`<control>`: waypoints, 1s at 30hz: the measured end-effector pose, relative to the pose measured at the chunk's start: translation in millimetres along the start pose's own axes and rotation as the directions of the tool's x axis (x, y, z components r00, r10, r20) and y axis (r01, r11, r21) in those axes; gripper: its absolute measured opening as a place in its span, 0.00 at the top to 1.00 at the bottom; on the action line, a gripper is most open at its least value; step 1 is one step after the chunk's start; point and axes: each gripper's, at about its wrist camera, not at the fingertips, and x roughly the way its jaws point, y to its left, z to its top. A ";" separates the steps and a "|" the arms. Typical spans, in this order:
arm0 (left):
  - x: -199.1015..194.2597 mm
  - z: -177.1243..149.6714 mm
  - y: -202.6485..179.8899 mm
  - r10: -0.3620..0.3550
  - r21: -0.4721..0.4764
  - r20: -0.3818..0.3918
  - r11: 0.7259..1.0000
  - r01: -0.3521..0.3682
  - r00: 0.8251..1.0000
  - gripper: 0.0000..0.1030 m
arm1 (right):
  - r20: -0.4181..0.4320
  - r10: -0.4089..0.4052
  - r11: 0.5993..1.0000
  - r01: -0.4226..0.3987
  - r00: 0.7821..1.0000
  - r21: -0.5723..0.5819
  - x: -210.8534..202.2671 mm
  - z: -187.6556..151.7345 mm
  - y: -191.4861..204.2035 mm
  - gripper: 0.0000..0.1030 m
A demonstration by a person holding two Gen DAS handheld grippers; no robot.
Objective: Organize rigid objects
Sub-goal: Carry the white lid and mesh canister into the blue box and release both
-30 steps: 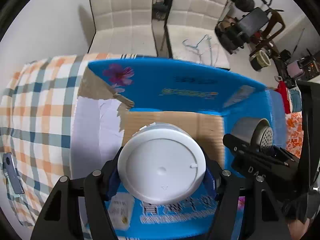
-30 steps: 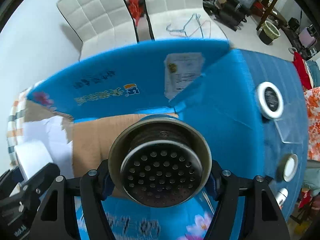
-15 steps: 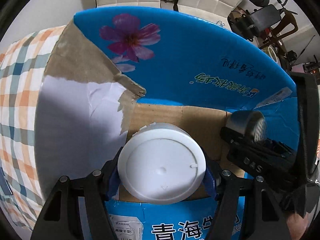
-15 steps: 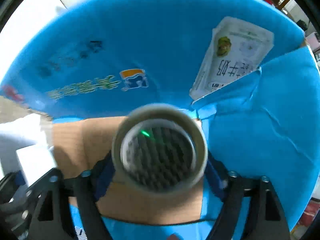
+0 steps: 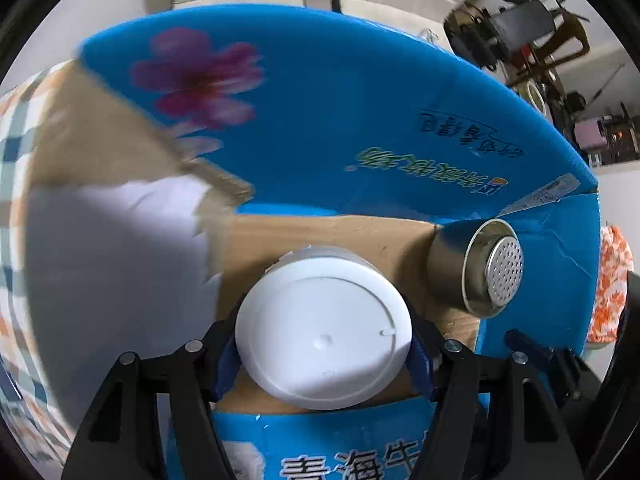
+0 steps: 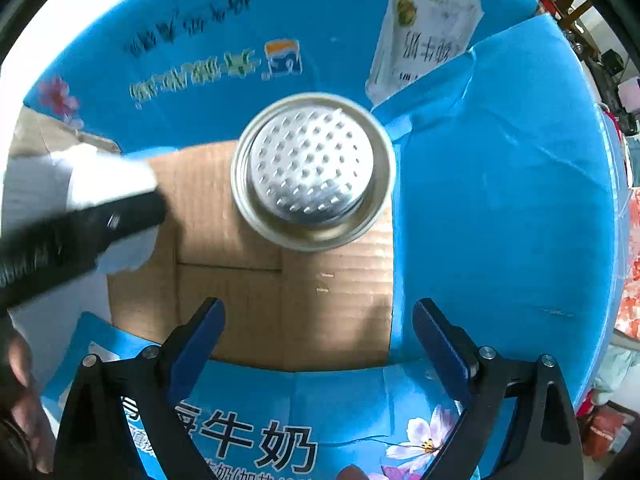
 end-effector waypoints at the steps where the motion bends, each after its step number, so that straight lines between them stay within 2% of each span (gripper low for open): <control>1: 2.7 3.6 -4.2 -0.006 0.009 -0.007 1.000 0.006 1.000 0.37 | -0.007 0.000 1.000 0.000 1.000 0.002 2.8 -0.4 0.8 0.06; 6: 15.0 17.0 -15.0 -0.015 0.056 -0.049 0.998 0.018 0.999 0.36 | 0.000 0.022 0.998 -0.022 1.000 0.053 10.5 6.7 -2.6 0.06; 13: 18.6 27.6 -12.0 -0.056 0.045 -0.060 0.997 0.059 0.997 0.36 | 0.016 0.063 0.993 -0.064 0.998 0.100 15.2 21.6 -10.9 0.06; 18: 11.8 26.0 -9.5 -0.050 0.032 -0.060 0.998 0.052 0.997 0.36 | 0.025 0.074 0.991 -0.077 0.997 0.111 13.9 25.4 -16.9 0.06; 21: 4.0 24.8 -10.5 -0.031 0.037 -0.048 0.999 0.033 0.998 0.21 | 0.030 0.063 0.991 -0.066 0.998 0.113 8.0 31.0 -22.7 0.06; 22: 0.6 24.0 -10.9 -0.024 0.040 -0.042 0.999 0.025 0.999 0.12 | 0.031 0.057 0.992 -0.060 0.998 0.112 -3.1 47.2 -24.6 0.06; 23: -4.1 21.7 -9.3 -0.013 0.044 -0.032 0.999 0.014 0.999 0.06 | 0.034 0.052 0.992 -0.056 0.998 0.110 -5.7 46.1 -24.8 0.06; 26: -18.6 9.8 -1.9 0.023 0.047 0.004 0.999 -0.023 1.000 0.02 | 0.042 0.034 0.994 -0.038 0.999 0.101 -20.2 41.5 -22.1 0.06; 30: -45.2 -11.6 7.0 0.074 0.040 0.079 0.996 -0.077 0.994 0.02 | 0.053 0.022 0.996 -0.026 0.998 0.089 -40.5 29.2 -21.4 0.06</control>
